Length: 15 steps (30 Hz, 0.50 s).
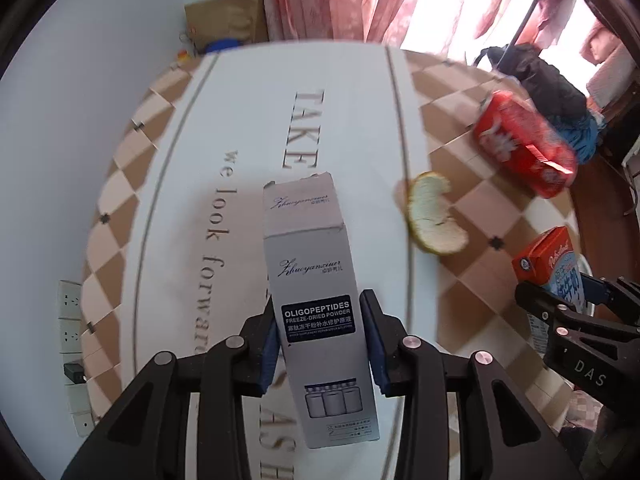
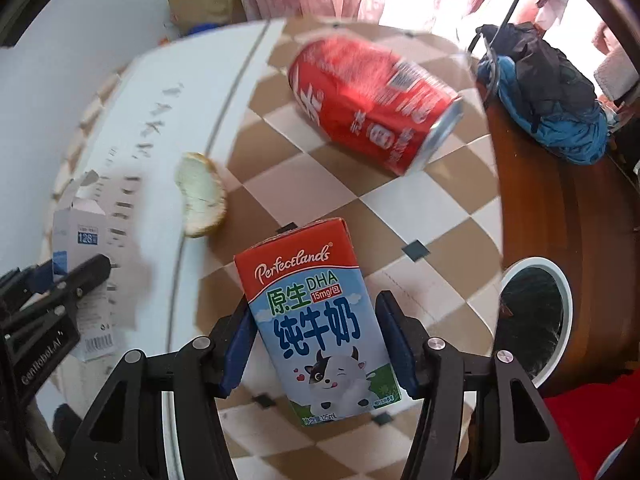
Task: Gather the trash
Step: 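Grasp the white oligopeptide box with left tool while right tool grasps milk carton, then carry the box and milk carton over the bin and open both tools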
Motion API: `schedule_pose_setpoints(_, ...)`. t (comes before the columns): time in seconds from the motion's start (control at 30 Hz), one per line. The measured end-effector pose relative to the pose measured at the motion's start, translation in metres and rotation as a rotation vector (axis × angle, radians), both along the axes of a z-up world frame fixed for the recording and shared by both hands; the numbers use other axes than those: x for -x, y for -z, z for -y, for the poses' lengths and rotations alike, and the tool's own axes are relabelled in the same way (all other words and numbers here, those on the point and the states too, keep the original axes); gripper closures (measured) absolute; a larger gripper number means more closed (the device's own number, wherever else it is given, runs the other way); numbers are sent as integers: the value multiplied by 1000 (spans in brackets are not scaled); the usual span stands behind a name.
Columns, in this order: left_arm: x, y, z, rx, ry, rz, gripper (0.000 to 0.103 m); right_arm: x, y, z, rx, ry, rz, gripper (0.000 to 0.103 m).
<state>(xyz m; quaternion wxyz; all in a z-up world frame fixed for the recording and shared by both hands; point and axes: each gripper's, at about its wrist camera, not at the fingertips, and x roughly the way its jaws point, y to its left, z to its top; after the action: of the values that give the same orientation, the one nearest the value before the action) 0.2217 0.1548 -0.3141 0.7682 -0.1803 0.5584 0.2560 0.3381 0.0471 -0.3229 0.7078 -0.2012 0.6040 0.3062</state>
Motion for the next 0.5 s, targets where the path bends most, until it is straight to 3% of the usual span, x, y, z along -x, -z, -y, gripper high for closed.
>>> schedule_pose_setpoints(0.23, 28, -62, 53, -67, 49, 93, 70, 15, -65, 64, -172, 82, 41, 42)
schedule_pose_setpoints(0.5, 13, -131, 127, -89, 172, 225, 70, 9, -131, 168, -297, 209, 97, 42)
